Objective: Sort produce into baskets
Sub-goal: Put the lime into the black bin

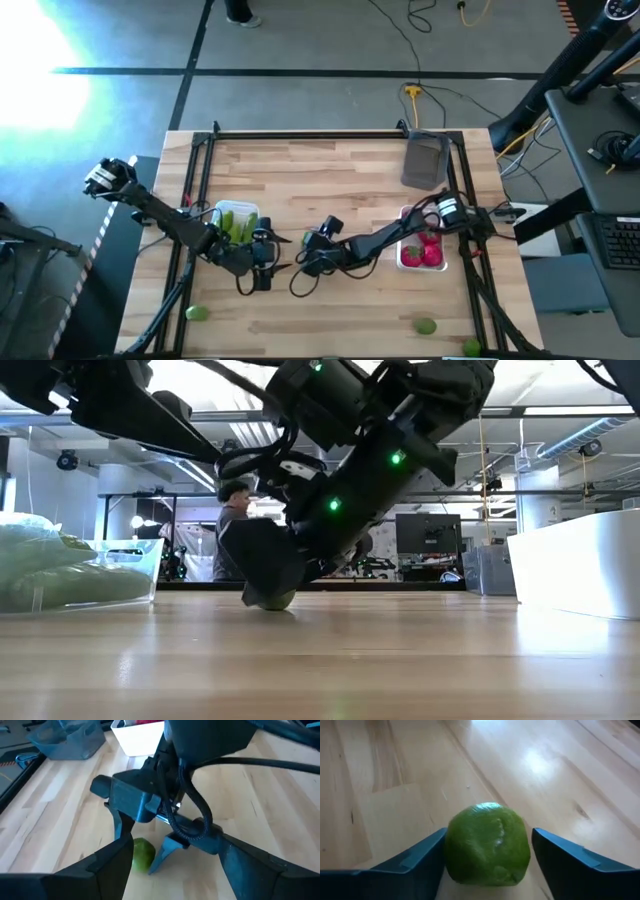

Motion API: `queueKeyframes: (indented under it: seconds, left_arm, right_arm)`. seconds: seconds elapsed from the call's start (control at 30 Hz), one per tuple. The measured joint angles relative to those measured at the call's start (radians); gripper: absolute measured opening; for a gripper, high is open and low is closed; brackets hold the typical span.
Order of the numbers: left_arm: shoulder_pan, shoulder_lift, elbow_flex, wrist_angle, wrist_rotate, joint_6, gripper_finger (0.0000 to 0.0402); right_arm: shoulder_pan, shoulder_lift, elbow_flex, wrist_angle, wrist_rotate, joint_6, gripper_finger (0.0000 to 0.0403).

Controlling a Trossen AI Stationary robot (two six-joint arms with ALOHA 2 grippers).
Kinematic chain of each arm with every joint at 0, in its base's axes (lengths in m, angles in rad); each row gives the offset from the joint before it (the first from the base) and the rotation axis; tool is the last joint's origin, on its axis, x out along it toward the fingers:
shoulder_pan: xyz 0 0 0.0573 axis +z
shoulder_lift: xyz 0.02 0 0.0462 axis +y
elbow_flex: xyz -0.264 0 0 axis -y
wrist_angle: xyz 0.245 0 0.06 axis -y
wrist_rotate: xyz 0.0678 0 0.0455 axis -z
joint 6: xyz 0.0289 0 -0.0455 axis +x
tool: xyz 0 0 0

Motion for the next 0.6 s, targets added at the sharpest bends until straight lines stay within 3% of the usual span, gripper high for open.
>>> queueKeyframes:
  seconds: [0.13,0.3,0.4,0.6]
  left_arm:
    - [-0.003,0.000,0.010,-0.035,0.003,-0.020,0.0268]
    - [-0.013,-0.001,0.022,-0.091,0.004,-0.064,0.0268]
    - [-0.013,-0.001,0.021,-0.095,0.004,-0.066,0.0268]
    - [-0.013,0.000,0.021,-0.088,0.003,-0.051,0.0268]
  right_arm:
    - [-0.001,-0.050,0.000,-0.095,0.000,0.035,0.0225]
    - [-0.008,-0.211,-0.003,-0.356,0.021,0.045,0.0180]
    - [-0.044,-0.339,-0.016,-0.611,0.110,0.096,0.0172]
    - [-0.231,-0.610,-0.138,-1.096,0.256,0.386,0.0182]
